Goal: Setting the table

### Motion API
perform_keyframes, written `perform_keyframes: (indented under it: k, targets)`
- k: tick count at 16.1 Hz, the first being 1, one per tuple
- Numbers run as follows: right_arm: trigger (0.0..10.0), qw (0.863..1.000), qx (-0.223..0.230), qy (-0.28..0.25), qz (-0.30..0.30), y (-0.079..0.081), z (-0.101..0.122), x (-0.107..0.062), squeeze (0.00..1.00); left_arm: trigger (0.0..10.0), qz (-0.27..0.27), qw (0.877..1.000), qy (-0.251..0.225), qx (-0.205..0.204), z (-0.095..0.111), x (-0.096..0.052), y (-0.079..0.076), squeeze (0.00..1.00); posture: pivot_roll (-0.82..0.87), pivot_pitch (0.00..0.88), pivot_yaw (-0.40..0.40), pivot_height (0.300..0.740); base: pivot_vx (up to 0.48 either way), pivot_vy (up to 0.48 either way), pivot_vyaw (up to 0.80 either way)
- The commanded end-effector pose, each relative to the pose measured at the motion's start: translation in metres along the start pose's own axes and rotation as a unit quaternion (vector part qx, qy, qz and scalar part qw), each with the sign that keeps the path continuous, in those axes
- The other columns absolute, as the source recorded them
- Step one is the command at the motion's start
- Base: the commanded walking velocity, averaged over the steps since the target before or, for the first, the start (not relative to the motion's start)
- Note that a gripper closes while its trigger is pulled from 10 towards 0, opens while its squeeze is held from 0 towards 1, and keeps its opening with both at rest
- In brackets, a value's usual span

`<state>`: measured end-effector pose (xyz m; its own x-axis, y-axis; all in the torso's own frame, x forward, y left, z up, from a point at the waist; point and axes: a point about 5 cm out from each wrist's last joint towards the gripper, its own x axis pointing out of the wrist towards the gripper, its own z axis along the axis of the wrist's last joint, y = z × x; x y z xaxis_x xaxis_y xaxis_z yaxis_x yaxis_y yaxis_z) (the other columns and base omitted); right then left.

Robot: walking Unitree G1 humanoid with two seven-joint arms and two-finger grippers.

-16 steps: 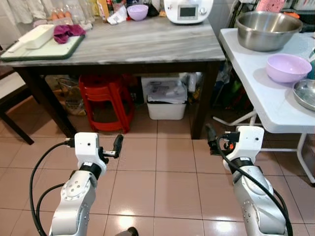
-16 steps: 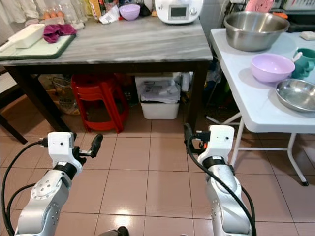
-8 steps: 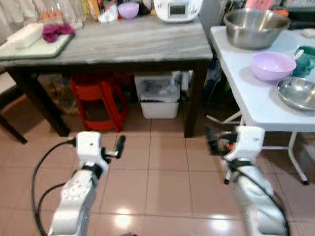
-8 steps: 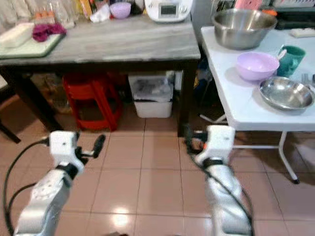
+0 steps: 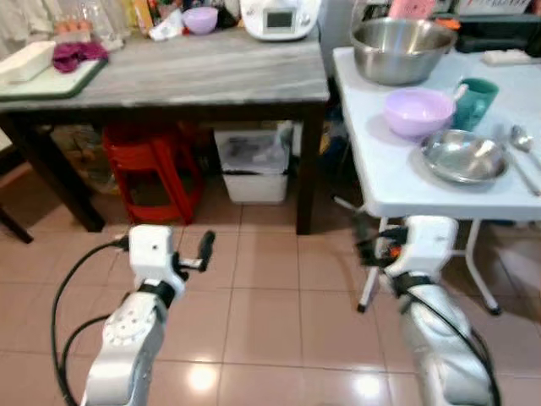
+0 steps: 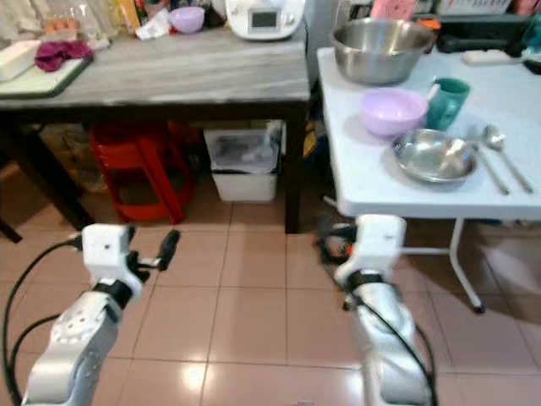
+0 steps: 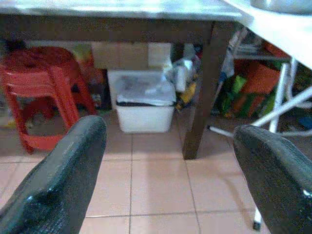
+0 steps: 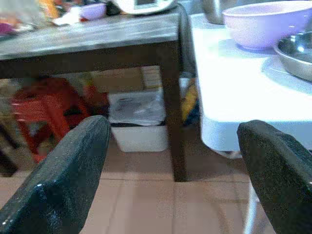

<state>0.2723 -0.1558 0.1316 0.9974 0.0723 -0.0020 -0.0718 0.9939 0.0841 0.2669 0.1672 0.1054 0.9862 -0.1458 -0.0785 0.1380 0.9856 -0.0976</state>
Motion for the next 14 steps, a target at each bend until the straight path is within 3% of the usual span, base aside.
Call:
perform_keyframes:
  k: [1,9,14]
  targets:
    - [10.0,1.0,-0.002,-0.002,-0.006,-0.0029,0.0027,-0.0004,0.0,10.0,-0.001,1.0,-0.002,0.0,0.0013,-0.0009,-0.0008,0.0,-0.12,0.104,0.067,0.74,0.0,-0.322,0.0]
    - [10.0,1.0,-0.005,0.001,-0.015,-0.005,0.0024,-0.0008,0.0,10.0,-0.005,1.0,0.003,0.001,-0.0005,-0.0015,-0.0009,0.0,-0.12,0.106,0.069,0.74,0.0,-0.361,0.0]
    - [10.0,0.998,-0.046,-0.008,-0.033,-0.0059,0.0052,0.0,0.0,10.0,-0.007,1.0,0.003,0.003,0.0001,-0.001,-0.0008,0.0,-0.12,0.102,0.073,0.74,0.0,-0.48,0.0]
